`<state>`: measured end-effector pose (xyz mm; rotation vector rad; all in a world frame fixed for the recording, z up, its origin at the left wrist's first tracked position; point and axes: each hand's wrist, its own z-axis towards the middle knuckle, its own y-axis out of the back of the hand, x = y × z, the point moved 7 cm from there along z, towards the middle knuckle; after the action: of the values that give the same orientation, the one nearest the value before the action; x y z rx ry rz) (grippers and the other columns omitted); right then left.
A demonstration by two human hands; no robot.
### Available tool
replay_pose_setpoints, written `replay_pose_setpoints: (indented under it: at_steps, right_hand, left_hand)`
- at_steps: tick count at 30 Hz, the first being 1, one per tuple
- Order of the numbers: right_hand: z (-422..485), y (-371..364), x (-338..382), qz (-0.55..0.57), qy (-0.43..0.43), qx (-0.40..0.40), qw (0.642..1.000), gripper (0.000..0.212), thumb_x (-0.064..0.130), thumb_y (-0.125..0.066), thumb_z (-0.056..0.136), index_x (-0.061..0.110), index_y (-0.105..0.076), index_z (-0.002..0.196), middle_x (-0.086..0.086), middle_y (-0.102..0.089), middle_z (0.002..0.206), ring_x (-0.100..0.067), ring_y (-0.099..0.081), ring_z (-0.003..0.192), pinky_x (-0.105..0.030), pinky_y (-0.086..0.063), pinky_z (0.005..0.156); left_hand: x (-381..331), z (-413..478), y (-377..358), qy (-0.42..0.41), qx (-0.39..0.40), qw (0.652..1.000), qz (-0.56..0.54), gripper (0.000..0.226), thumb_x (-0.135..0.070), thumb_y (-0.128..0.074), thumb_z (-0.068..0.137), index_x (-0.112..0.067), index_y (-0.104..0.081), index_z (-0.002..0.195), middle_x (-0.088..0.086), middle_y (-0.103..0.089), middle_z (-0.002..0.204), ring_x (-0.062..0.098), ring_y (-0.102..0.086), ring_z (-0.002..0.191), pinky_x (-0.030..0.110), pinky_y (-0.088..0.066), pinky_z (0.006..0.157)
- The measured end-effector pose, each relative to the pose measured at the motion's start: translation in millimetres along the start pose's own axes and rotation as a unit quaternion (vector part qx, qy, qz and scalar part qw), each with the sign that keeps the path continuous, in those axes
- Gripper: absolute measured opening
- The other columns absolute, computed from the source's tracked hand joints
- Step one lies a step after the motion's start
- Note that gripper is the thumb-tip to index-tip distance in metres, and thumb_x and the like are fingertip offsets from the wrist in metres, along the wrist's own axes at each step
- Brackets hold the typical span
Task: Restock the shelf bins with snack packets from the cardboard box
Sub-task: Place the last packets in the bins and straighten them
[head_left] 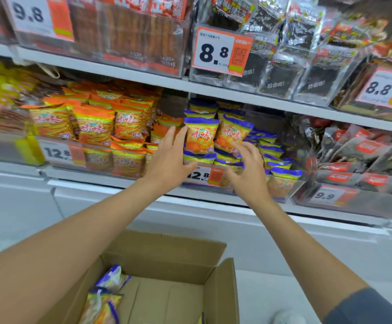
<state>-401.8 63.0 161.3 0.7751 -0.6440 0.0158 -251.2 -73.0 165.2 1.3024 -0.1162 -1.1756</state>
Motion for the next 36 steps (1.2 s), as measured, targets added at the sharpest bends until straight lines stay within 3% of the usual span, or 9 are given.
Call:
replay_pose_setpoints:
  at_steps: [2,4,11,16,22,26,30,34,36]
  right_hand:
    - [-19,-8,9,0.005,0.02,-0.008,1.0,0.036,0.011,-0.067,0.082,0.017,-0.065,0.118,-0.001,-0.054,0.118,-0.021,-0.056,0.106,-0.031,-0.046,0.093]
    - [-43,-29,16,0.021,0.026,0.034,0.999,0.024,0.011,-0.066,0.081,0.015,-0.069,0.105,0.004,-0.058,0.101,-0.016,-0.058,0.089,-0.028,-0.047,0.079]
    - [-178,-161,-22,0.045,-0.086,0.393,0.915,0.016,0.013,-0.067,0.084,0.019,-0.071,0.099,0.002,-0.067,0.087,-0.013,-0.061,0.079,-0.024,-0.048,0.076]
    - [-277,-236,-82,-0.067,-0.132,0.635,0.759,0.032,0.02,-0.062,0.093,0.015,-0.063,0.124,-0.005,-0.064,0.12,-0.022,-0.059,0.112,-0.028,-0.044,0.093]
    - [-354,-255,-136,-0.177,-0.124,0.741,0.635,0.076,0.017,-0.068,0.09,0.02,-0.026,0.153,-0.009,-0.035,0.153,-0.028,-0.041,0.136,-0.031,-0.035,0.111]
    - [-357,-252,-145,-0.179,-0.156,0.661,0.712,0.08,-0.011,-0.056,0.08,0.022,-0.035,0.149,-0.013,-0.031,0.141,-0.03,-0.049,0.124,-0.028,-0.04,0.106]
    - [-334,-251,-132,-0.066,-0.219,0.548,0.804,0.059,-0.015,-0.055,0.075,0.015,-0.055,0.125,-0.015,-0.042,0.132,-0.029,-0.055,0.118,-0.022,-0.041,0.096]
    - [-302,-245,-75,0.201,-0.325,0.484,0.787,0.06,-0.021,-0.067,0.072,0.018,-0.056,0.117,-0.005,-0.049,0.128,-0.022,-0.063,0.08,-0.029,-0.049,0.072]
    - [-293,-243,-50,0.274,-0.33,0.484,0.763,0.058,-0.017,-0.071,0.073,0.019,-0.056,0.116,0.0,-0.051,0.125,-0.018,-0.064,0.08,-0.026,-0.051,0.074]
  left_hand:
    - [0,-22,4,-0.013,-0.059,0.998,-0.008,0.053,-0.031,-0.069,0.085,-0.019,-0.048,0.132,0.005,-0.046,0.132,0.025,-0.044,0.121,0.041,-0.044,0.097]
    - [16,-48,-10,0.024,-0.028,0.998,-0.047,0.03,-0.026,-0.067,0.085,-0.018,-0.056,0.111,0.002,-0.053,0.112,0.023,-0.051,0.103,0.04,-0.046,0.086]
    - [148,-166,-84,0.219,0.183,0.948,-0.14,0.009,-0.013,-0.067,0.087,-0.011,-0.063,0.094,-0.001,-0.056,0.078,0.013,-0.053,0.072,0.014,-0.037,0.059]
    - [219,-248,-126,0.293,0.303,0.899,-0.124,0.009,-0.011,-0.059,0.092,-0.019,-0.062,0.093,-0.006,-0.06,0.081,0.009,-0.056,0.072,0.016,-0.042,0.064]
    - [227,-279,-165,0.32,0.362,0.863,-0.149,0.008,-0.008,-0.061,0.09,-0.016,-0.061,0.094,0.001,-0.06,0.09,0.011,-0.055,0.077,0.015,-0.042,0.065]
    - [222,-287,-179,0.336,0.359,0.851,-0.183,0.008,-0.007,-0.059,0.088,-0.011,-0.063,0.093,0.007,-0.064,0.094,0.011,-0.055,0.085,0.016,-0.046,0.076]
    - [213,-289,-186,0.374,0.356,0.831,-0.205,0.014,-0.011,-0.064,0.09,-0.012,-0.062,0.103,-0.003,-0.059,0.091,0.016,-0.058,0.096,0.015,-0.045,0.073]
    - [200,-297,-197,0.353,0.436,0.802,-0.205,0.085,-0.043,-0.078,0.077,-0.019,-0.036,0.147,-0.001,-0.043,0.144,0.017,-0.041,0.135,0.031,-0.037,0.108]
    - [192,-302,-204,0.338,0.482,0.776,-0.223,0.081,-0.045,-0.081,0.074,-0.017,-0.045,0.141,-0.002,-0.053,0.139,0.016,-0.051,0.127,0.038,-0.042,0.108]
